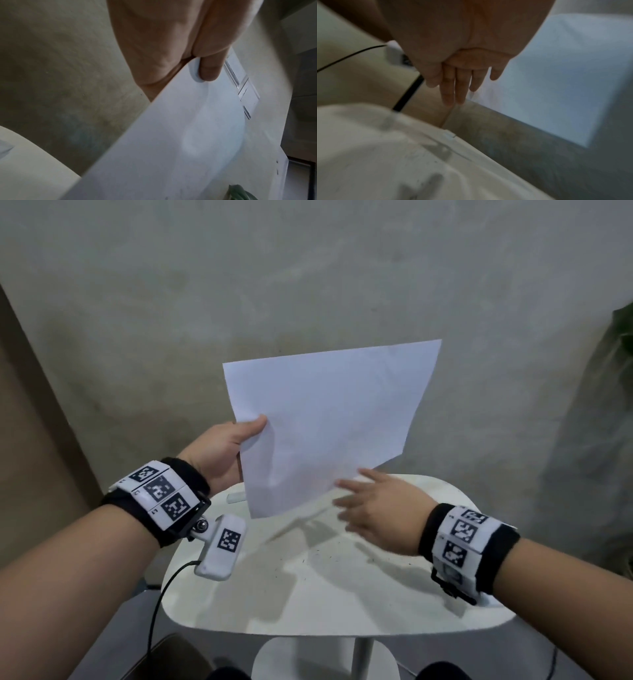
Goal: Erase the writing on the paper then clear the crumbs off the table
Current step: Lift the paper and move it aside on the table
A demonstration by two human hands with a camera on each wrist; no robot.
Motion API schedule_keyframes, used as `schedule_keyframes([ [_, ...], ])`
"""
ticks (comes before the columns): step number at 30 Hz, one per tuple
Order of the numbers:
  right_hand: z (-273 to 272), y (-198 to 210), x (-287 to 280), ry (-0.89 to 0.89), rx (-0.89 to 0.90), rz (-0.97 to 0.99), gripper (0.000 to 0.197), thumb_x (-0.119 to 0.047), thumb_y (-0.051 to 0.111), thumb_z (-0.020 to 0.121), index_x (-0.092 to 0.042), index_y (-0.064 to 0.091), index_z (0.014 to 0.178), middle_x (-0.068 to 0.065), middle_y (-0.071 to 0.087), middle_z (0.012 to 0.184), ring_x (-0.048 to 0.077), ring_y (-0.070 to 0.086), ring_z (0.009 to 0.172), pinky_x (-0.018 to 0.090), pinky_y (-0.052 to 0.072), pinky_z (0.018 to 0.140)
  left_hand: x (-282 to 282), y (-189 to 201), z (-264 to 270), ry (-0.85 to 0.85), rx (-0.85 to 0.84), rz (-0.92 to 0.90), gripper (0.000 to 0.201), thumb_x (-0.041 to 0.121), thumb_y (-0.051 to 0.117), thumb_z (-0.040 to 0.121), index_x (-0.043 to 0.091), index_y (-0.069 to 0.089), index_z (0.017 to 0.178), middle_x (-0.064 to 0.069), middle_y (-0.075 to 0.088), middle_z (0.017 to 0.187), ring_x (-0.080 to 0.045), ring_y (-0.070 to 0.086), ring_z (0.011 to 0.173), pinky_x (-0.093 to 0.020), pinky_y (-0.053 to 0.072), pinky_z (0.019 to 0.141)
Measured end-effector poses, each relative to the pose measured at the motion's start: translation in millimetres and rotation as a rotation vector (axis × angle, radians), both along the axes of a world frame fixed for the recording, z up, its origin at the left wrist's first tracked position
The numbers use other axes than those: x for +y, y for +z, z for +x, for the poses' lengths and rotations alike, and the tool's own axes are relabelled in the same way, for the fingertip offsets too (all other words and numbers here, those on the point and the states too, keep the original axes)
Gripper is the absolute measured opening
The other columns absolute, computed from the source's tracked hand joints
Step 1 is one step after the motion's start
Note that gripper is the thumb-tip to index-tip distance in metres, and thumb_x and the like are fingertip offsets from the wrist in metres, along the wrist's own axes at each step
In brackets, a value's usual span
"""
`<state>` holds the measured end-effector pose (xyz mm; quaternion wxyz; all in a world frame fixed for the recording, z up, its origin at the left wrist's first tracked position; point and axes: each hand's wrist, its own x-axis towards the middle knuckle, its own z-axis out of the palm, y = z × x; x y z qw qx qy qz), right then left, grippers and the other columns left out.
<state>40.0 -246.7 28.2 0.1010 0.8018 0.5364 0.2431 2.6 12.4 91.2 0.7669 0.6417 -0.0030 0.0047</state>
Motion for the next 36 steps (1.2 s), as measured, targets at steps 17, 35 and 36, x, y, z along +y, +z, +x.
schedule_keyframes([
  [17, 56, 9, -63, -0.178, 1.887, 1.235, 0.088, -0.021, 0.098, 0.027, -0.004, 0.068, 0.107, 0.017, 0.072, 0.105, 0.028, 0.073, 0.085, 0.037, 0.059, 0.07, 21, -14, 8, -0.035, 0.042, 0.161, 0.049, 0.023, 0.061, 0.077, 0.006, 0.062, 0.123, -0.015, 0.065, 0.125, -0.032, 0.061, 0.113, -0.048, 0.042, 0.104],
  [35, 50, 37, -74, -0.31, 1.692, 1.452, 0.025, 0.009, 0.046, 0.093, -0.005, 0.064, 0.103, 0.003, 0.075, 0.091, 0.018, 0.074, 0.074, 0.033, 0.059, 0.074, 12, -53, 0, 0.186, -0.911, 1.759, 0.074, 0.063, 0.02, 0.098, 0.017, 0.007, 0.155, -0.011, 0.008, 0.162, -0.023, 0.001, 0.149, -0.044, 0.003, 0.118],
  [36, 49, 38, -72, -0.297, 1.705, 1.461, 0.025, 0.009, 0.045, 0.094, -0.005, 0.064, 0.102, 0.002, 0.076, 0.09, 0.017, 0.074, 0.073, 0.032, 0.059, 0.073, 5, -62, -3, 0.049, -0.876, 1.775, 0.078, 0.067, 0.017, 0.096, 0.019, 0.001, 0.155, -0.011, 0.004, 0.162, -0.022, -0.003, 0.149, -0.043, 0.002, 0.118],
])
